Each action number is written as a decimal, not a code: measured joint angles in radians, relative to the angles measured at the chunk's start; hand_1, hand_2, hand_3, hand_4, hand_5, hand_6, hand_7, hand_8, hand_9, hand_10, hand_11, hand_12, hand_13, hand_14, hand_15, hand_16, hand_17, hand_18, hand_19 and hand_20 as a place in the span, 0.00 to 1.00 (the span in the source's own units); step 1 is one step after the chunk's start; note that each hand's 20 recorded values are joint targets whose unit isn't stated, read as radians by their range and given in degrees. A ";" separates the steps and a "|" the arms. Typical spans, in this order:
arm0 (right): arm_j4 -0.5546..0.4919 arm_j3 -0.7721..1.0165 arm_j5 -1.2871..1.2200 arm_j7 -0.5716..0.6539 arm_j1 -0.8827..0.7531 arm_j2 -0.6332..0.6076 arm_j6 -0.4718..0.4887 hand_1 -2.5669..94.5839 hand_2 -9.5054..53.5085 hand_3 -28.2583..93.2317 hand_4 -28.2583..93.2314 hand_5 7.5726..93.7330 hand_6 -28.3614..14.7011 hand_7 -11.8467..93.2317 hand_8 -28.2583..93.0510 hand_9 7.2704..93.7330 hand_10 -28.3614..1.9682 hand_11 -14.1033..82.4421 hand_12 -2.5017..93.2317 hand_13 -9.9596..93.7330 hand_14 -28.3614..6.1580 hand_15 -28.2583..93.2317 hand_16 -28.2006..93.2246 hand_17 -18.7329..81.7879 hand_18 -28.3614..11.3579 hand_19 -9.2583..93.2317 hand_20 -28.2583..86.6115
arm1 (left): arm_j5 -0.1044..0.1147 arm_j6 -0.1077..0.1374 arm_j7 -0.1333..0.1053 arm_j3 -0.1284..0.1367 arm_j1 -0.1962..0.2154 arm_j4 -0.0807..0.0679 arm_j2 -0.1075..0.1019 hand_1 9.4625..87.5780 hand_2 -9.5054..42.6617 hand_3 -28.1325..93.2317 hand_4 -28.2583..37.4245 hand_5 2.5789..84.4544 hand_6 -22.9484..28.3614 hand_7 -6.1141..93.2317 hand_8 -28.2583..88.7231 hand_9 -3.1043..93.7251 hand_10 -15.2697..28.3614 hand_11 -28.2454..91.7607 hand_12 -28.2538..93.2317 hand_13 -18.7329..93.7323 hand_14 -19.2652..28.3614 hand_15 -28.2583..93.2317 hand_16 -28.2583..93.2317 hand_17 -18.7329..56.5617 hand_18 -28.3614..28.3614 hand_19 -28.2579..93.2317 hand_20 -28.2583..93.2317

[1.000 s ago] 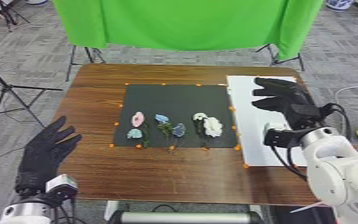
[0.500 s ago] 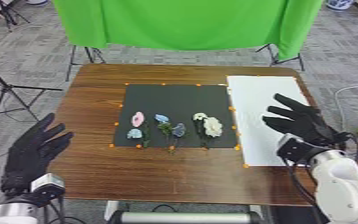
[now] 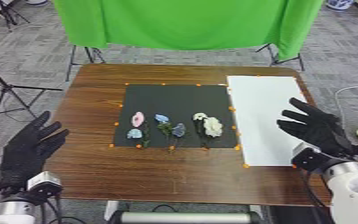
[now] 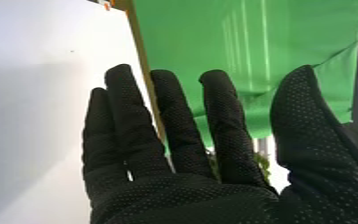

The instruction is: Arrange flowers

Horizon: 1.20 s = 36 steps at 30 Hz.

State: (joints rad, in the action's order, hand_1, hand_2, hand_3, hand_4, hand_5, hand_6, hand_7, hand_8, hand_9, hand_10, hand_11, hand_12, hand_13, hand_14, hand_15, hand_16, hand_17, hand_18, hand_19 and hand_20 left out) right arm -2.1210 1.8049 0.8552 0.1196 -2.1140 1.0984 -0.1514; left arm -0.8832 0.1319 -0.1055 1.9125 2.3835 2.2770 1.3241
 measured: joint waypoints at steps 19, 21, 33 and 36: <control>0.038 -0.185 -0.079 -0.076 0.071 -0.187 -0.176 0.20 0.32 1.00 0.05 0.45 0.71 0.30 0.10 0.49 0.41 0.27 0.15 0.48 0.23 0.48 0.33 0.24 0.18 0.59 0.42 | 0.062 0.021 -0.078 -0.033 0.000 -0.017 -0.046 0.17 0.28 0.90 0.11 0.42 0.61 0.18 0.16 0.40 0.79 0.42 0.31 0.41 0.95 0.59 0.17 0.17 0.99 0.74 0.11; 0.044 -0.247 -0.093 -0.081 0.111 -0.222 -0.238 0.20 0.32 1.00 0.05 0.45 0.71 0.30 0.10 0.49 0.42 0.28 0.15 0.48 0.23 0.48 0.33 0.24 0.17 0.59 0.42 | 0.062 0.021 -0.078 -0.033 -0.001 -0.018 -0.048 0.17 0.28 0.90 0.11 0.42 0.61 0.18 0.16 0.40 0.79 0.42 0.31 0.41 0.95 0.59 0.17 0.17 1.00 0.75 0.11; 0.041 -0.205 -0.118 -0.119 0.121 -0.246 -0.224 0.20 0.32 1.00 0.05 0.46 0.71 0.30 0.10 0.50 0.42 0.28 0.15 0.48 0.23 0.49 0.33 0.24 0.18 0.59 0.43 | 0.066 0.021 -0.087 -0.036 -0.007 -0.025 -0.064 0.18 0.27 0.90 0.11 0.41 0.60 0.18 0.16 0.40 0.79 0.42 0.31 0.41 0.96 0.59 0.17 0.17 1.00 0.75 0.11; 0.041 -0.206 -0.120 -0.121 0.115 -0.247 -0.222 0.20 0.33 1.00 0.05 0.46 0.71 0.30 0.10 0.50 0.42 0.28 0.15 0.48 0.23 0.49 0.33 0.24 0.18 0.59 0.43 | 0.067 0.020 -0.088 -0.037 -0.011 -0.028 -0.067 0.18 0.27 0.90 0.11 0.41 0.60 0.18 0.16 0.40 0.79 0.42 0.31 0.41 0.96 0.59 0.17 0.17 1.00 0.75 0.11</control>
State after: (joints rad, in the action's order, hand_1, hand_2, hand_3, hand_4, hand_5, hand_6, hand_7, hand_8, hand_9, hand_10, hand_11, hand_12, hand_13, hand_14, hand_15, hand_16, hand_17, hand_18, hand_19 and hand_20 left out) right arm -2.0801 1.5985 0.7347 -0.0010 -1.9994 0.8515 -0.3733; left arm -0.8164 0.1524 -0.1938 1.8753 2.3727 2.2492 1.2571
